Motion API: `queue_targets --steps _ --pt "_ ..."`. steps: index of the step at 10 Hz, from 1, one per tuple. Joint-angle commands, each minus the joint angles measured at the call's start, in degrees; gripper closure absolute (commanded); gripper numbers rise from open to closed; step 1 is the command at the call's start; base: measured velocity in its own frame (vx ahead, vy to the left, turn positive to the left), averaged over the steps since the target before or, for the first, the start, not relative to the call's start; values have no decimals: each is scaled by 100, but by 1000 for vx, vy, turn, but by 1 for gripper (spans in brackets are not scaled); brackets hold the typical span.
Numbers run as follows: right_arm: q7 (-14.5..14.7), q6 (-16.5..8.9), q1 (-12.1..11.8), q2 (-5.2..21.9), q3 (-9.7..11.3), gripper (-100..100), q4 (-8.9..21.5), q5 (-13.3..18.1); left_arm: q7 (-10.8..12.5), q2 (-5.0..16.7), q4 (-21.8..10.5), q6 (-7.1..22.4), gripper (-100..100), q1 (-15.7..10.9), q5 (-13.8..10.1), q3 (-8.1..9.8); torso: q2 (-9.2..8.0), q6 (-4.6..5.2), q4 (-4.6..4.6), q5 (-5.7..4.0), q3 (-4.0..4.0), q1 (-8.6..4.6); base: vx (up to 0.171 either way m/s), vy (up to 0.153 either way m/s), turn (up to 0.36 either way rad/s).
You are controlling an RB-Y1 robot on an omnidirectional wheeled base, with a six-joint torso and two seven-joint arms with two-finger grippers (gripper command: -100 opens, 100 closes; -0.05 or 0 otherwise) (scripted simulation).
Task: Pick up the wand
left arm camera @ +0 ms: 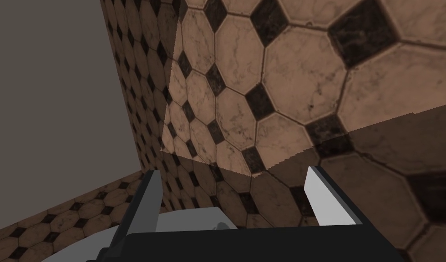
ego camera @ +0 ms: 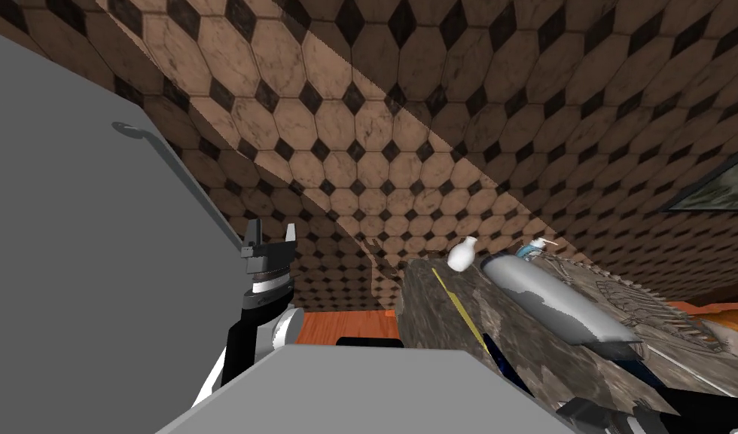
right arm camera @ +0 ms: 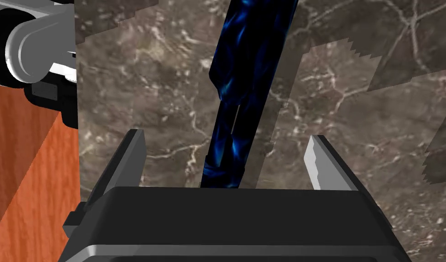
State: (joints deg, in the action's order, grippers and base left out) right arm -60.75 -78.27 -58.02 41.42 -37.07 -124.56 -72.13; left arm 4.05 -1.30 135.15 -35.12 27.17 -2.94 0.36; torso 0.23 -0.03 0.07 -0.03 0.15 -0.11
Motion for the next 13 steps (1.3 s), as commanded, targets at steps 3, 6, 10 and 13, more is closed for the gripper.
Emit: queue_targets --steps 3,6,10,13 --pt "-229 -331 -299 57 164 -100 239 -9 0 0 0 0 0 0 0 0 -2 1 0 0 -1 -1 54 -32 79" --pt "-255 -306 -136 91 128 -100 402 -23 0 0 0 0 0 0 0 0 -20 2 -5 2 -11 11 -10 6 79" --pt "-269 -250 85 90 180 -100 832 21 0 -1 0 0 0 -1 0 -1 -52 1 -12 6 -30 24 -76 35 132" --pt "-281 -208 251 89 219 -100 1155 55 0 -1 0 0 0 -1 0 -1 -52 1 -12 5 -30 24 -70 35 137"
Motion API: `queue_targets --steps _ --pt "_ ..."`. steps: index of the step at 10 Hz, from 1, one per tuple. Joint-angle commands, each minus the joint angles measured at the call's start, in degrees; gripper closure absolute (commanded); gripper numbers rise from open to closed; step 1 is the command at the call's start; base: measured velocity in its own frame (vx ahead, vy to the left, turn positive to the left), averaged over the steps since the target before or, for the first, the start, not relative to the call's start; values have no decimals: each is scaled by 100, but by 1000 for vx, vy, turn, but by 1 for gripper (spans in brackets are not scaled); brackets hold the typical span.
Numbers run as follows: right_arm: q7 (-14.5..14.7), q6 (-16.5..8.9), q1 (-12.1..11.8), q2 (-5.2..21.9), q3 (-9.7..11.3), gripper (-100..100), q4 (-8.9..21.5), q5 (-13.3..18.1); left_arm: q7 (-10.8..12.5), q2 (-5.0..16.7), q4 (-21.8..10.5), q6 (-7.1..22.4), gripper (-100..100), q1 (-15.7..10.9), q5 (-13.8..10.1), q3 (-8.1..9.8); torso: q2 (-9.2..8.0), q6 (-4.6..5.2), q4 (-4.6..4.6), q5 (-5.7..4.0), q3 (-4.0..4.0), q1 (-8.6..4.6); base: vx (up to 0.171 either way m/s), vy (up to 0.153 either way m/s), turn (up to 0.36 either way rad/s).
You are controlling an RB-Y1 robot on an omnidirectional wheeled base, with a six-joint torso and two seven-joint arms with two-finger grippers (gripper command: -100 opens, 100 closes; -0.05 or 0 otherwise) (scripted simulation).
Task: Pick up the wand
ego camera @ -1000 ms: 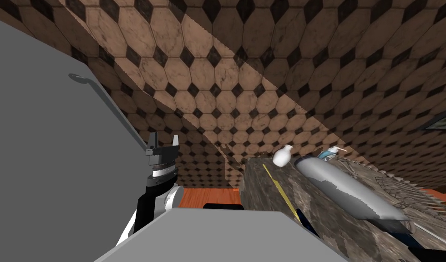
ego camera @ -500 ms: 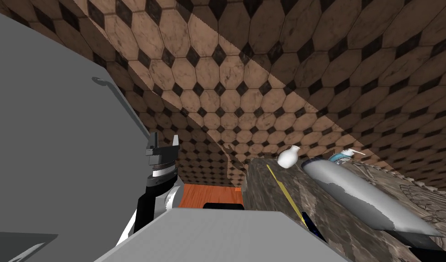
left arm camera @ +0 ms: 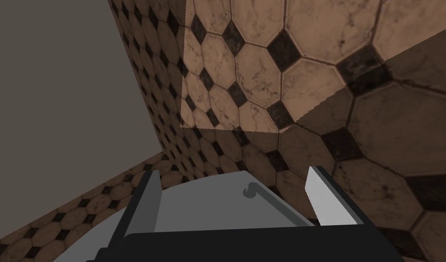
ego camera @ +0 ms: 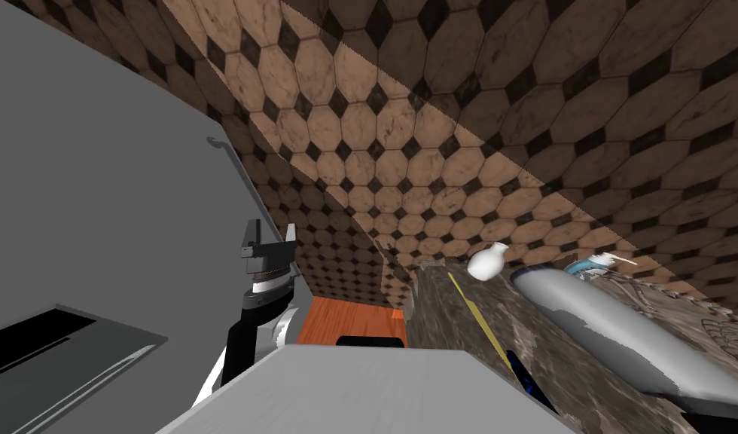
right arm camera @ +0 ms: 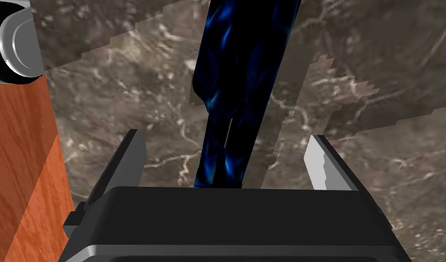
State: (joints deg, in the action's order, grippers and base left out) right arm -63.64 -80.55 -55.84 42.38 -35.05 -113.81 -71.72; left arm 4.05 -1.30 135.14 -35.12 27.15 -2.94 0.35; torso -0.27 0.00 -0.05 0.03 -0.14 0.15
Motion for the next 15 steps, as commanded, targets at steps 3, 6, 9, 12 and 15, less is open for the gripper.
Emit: queue_targets --steps 3,6,9,12,15 --pt "-29 15 70 1 26 100 105 23 0 0 0 0 0 1 0 0 11 3 2 0 6 -6 -26 21 51" --pt "-32 14 69 0 24 100 104 20 0 0 0 0 0 1 0 1 23 1 6 -4 13 -15 0 0 0" --pt "16 -8 -77 -7 -10 100 -134 -9 0 0 0 0 0 1 0 1 23 1 6 -5 14 -17 25 -19 -83" --pt "27 -50 -243 -6 -49 100 -457 -42 0 1 1 -1 0 2 0 1 54 4 13 -8 32 -35 89 -52 -175" --pt "38 -91 -409 -5 -88 100 -780 -76 0 1 1 0 0 2 0 1 47 0 11 -6 28 -25 66 -28 -147"
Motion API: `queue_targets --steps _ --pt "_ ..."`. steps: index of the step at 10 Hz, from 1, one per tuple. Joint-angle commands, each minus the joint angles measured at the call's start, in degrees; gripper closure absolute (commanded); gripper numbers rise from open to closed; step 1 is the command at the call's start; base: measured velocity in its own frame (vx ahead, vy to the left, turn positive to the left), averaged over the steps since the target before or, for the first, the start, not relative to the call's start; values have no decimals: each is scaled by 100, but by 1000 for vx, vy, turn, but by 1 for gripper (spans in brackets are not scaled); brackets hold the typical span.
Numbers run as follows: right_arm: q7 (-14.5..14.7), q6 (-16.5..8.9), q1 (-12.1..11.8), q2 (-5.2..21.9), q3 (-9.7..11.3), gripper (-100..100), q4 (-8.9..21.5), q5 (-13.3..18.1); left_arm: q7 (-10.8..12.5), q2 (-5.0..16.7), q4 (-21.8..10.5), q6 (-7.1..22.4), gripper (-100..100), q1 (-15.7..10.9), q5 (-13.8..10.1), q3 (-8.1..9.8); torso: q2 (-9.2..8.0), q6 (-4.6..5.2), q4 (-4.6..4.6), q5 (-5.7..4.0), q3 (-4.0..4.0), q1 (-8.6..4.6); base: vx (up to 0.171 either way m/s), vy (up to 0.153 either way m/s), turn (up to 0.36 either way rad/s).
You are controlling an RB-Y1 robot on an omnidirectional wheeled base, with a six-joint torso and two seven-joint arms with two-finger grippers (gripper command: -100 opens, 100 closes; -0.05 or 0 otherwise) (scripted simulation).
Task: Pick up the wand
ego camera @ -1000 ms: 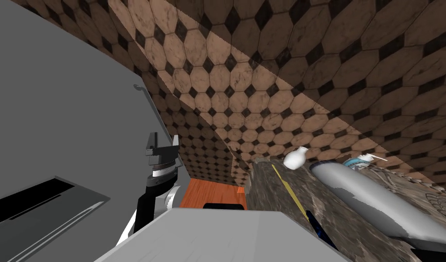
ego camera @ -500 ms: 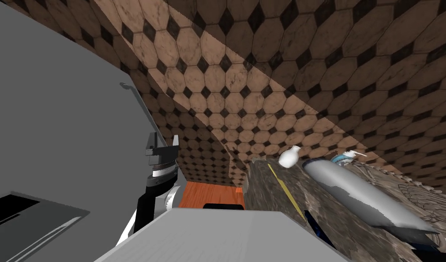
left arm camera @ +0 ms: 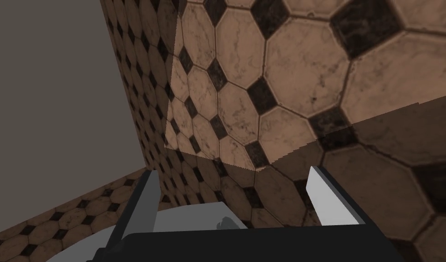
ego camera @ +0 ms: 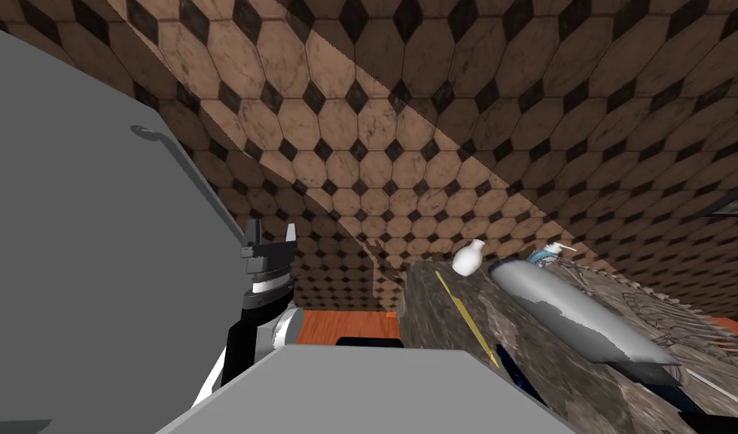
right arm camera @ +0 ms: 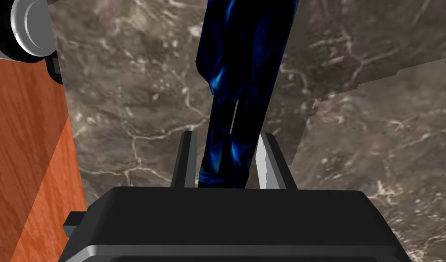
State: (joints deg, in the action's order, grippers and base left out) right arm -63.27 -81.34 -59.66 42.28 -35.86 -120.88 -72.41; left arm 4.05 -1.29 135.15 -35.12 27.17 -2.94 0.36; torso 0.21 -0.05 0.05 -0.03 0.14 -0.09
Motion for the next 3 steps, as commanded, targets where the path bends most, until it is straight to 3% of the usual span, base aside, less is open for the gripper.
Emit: queue_targets --steps 1,2,3 --pt "4 -27 -82 6 -20 100 -182 -18 0 0 0 0 0 0 0 0 0 0 0 0 0 0 62 -29 -65" --pt "8 -21 -60 7 -33 100 -109 -29 0 0 0 0 0 0 0 0 -1 1 0 0 0 -1 26 -11 -15" --pt "12 -27 -66 9 -37 0 -123 -32 0 0 0 0 0 0 0 0 -11 0 -2 -1 -6 2 5 -2 6"
